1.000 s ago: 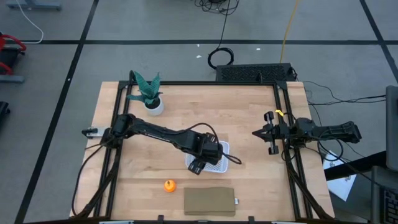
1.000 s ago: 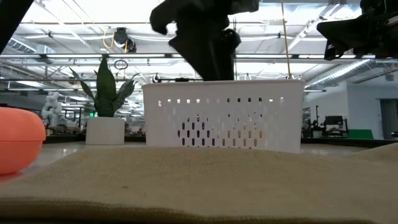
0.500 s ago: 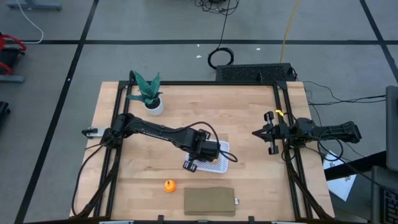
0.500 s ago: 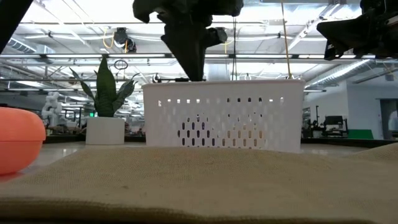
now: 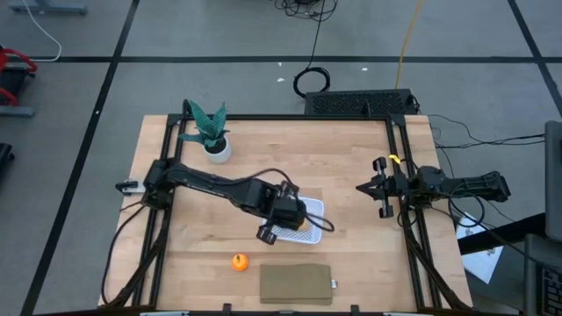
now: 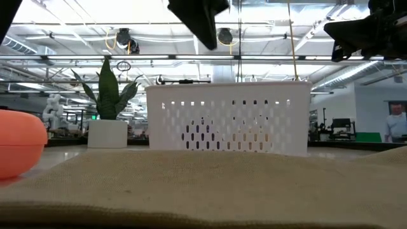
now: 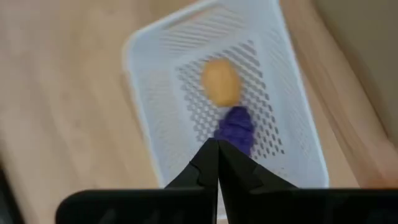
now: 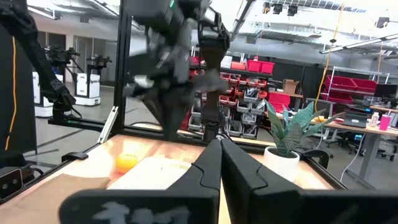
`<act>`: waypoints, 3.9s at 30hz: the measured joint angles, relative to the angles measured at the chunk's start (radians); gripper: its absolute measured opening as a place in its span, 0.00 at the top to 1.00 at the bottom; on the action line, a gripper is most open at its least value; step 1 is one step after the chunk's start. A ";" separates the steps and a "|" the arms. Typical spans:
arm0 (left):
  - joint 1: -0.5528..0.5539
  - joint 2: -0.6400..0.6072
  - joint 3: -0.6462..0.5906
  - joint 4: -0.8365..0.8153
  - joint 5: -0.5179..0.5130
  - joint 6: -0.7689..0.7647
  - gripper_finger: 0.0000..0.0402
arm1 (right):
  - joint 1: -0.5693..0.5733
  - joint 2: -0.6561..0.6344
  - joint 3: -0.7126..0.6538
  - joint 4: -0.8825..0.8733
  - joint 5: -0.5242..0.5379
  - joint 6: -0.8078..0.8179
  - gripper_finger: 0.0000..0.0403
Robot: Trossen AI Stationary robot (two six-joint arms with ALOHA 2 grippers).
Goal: Pick and placing Produce into tupperware
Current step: Put the orange into the white basket
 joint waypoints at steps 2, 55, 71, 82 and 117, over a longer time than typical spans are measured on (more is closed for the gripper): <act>0.009 -0.032 0.000 -0.024 -0.017 -0.045 0.98 | 0.000 0.000 0.000 -0.001 0.000 0.000 1.00; 0.040 -1.099 -1.577 1.613 0.087 -0.085 1.00 | 0.000 0.004 0.000 -0.004 0.004 0.056 1.00; 0.041 -1.295 -1.835 1.703 0.039 -0.120 1.00 | 0.000 0.026 0.000 -0.007 0.004 0.055 1.00; 0.041 -1.296 -1.868 1.693 0.112 -0.106 1.00 | 0.000 0.037 0.000 -0.007 0.004 0.055 1.00; 0.020 -1.295 -1.867 1.688 0.329 -0.196 0.99 | 0.000 0.037 0.000 -0.007 0.004 0.045 1.00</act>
